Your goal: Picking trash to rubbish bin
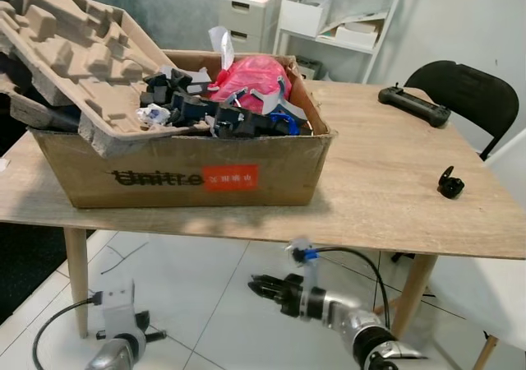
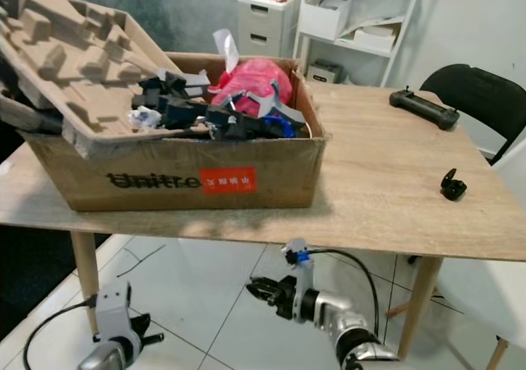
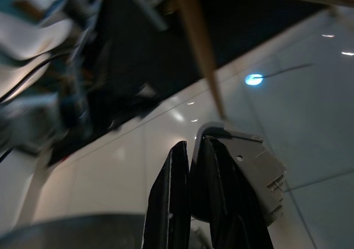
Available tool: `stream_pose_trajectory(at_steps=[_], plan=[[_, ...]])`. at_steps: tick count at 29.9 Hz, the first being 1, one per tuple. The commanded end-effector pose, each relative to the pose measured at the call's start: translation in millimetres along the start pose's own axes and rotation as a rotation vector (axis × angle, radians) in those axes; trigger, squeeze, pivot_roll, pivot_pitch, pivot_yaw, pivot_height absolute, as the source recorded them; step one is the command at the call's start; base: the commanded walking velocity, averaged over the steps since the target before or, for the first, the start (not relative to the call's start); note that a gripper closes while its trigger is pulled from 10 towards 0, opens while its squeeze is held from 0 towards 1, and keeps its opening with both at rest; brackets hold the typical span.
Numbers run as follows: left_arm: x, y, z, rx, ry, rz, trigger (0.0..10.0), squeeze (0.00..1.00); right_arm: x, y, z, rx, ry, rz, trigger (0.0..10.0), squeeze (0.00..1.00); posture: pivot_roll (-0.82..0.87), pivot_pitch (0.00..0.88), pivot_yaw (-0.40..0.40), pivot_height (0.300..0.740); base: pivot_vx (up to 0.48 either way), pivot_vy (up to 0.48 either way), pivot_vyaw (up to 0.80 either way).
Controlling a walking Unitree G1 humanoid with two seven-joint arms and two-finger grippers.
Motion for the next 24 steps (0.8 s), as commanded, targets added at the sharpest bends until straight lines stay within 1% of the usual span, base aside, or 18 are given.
stream_pose_trajectory(at_steps=[1,2,3,4,6,7,9,10,11,12,14,15,16,18,19,20,21,24], plan=[[-6.7,1.9,-13.2,-0.007,-0.017,0.034,10.0,0.0,-4.7,-1.7,-3.1,-0.008,0.07,-0.043,10.0,0.0,0.09,0.066,-0.05,0.74,0.0,0.0,0.0],[-6.7,1.9,-13.2,-0.007,-0.017,0.034,10.0,0.0,-4.7,-1.7,-3.1,-0.008,0.07,-0.043,10.0,0.0,0.09,0.066,-0.05,0.74,0.0,0.0,0.0],[-10.3,2.6,-19.4,-0.01,-0.041,0.045,10.0,0.0,-8.0,-1.5,-4.4,-0.016,0.108,-0.066,10.0,0.0,0.09,0.067,-0.051,0.74,0.0,0.0,0.0],[-15.3,4.3,-25.0,-0.028,-0.1,0.069,10.0,0.0,-11.2,-0.1,-5.8,-0.023,0.143,-0.081,10.0,0.0,0.09,0.07,-0.052,0.74,0.0,0.0,0.0],[-27.9,9.3,-34.0,-0.054,-0.268,0.133,10.0,0.0,-15.9,6.3,-9.1,-0.03,0.209,-0.082,10.0,0.0,0.09,0.073,-0.055,0.74,0.0,0.0,0.0],[-27.9,9.3,-34.0,-0.054,-0.268,0.133,10.0,0.0,-15.9,6.3,-9.1,-0.03,0.209,-0.082,10.0,0.0,0.09,0.073,-0.055,0.74,0.0,0.0,0.0],[-45.9,18.3,-42.6,-0.066,-0.49,0.206,10.0,0.0,-17.0,17.6,-12.8,-0.048,0.256,-0.048,10.0,0.0,0.09,0.077,-0.056,0.74,0.0,0.0,0.0],[-51.2,21.3,-44.8,-0.07,-0.549,0.226,10.0,0.0,-17.0,20.8,-13.8,-0.055,0.266,-0.037,10.0,0.0,0.09,0.077,-0.056,0.74,0.0,0.0,0.0],[-59.0,27.0,-47.1,-0.068,-0.637,0.257,10.0,0.0,-17.2,27.1,-16.3,-0.053,0.294,-0.008,10.0,0.0,0.1,0.079,-0.058,0.74,0.0,0.0,0.0],[-63.5,30.5,-48.0,-0.066,-0.688,0.275,10.0,0.0,-17.5,30.8,-18.0,-0.05,0.314,0.011,10.0,0.0,0.1,0.079,-0.058,0.74,0.0,0.0,0.0],[-72.8,37.6,-46.1,-0.023,-0.794,0.295,10.0,0.0,-18.0,41.7,-23.4,-0.04,0.371,0.071,10.0,0.0,0.1,0.08,-0.06,0.74,0.0,0.0,0.0],[-74.4,38.7,-45.2,-0.012,-0.812,0.296,10.0,0.0,-18.1,43.8,-24.5,-0.038,0.383,0.084,10.0,0.0,0.1,0.08,-0.06,0.74,0.0,0.0,0.0],[-80.4,48.4,-42.5,0.011,-0.869,0.34,10.0,0.0,-18.2,50.3,-29.2,-0.04,0.425,0.112,10.0,0.0,0.11,0.083,-0.057,0.74,0.0,0.0,0.0],[-80.4,48.4,-42.5,0.011,-0.869,0.34,10.0,0.0,-18.2,50.3,-29.2,-0.04,0.425,0.112,10.0,0.0,0.11,0.083,-0.057,0.74,0.0,0.0,0.0],[-85.1,56.9,-39.2,0.036,-0.913,0.377,10.0,0.0,-18.1,55.2,-33.5,-0.042,0.459,0.132,10.0,0.0,0.11,0.083,-0.059,0.74,0.0,0.0,0.0],[-90.6,69.4,-31.9,0.079,-0.97,0.429,10.0,0.0,-17.5,61.5,-40.9,-0.045,0.509,0.154,10.0,0.0,0.12,0.083,-0.061,0.74,0.0,0.0,0.0],[-94.6,77.2,-26.2,0.106,-1.008,0.463,10.0,0.0,-17.0,65.3,-46.3,-0.047,0.543,0.165,10.0,0.0,0.12,0.083,-0.061,0.74,0.0,0.0,0.0],[-98.3,88.3,-16.2,0.137,-1.071,0.511,10.0,0.0,-15.5,67.4,-56.0,-0.05,0.594,0.152,10.0,0.0,0.12,0.08,-0.061,0.74,0.0,0.0,0.0]])
Point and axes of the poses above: a point about 5 cm out from each wrist's last joint towards the gripper, its own x axis pointing out of the wrist towards the gripper, its own y axis along the axis of the wrist's last joint, z = x × y, the point moved 1 cm from there along x, pointing out of the wrist towards the gripper, and after that the axes turned 11 degrees about x, right-handed, at the moved point
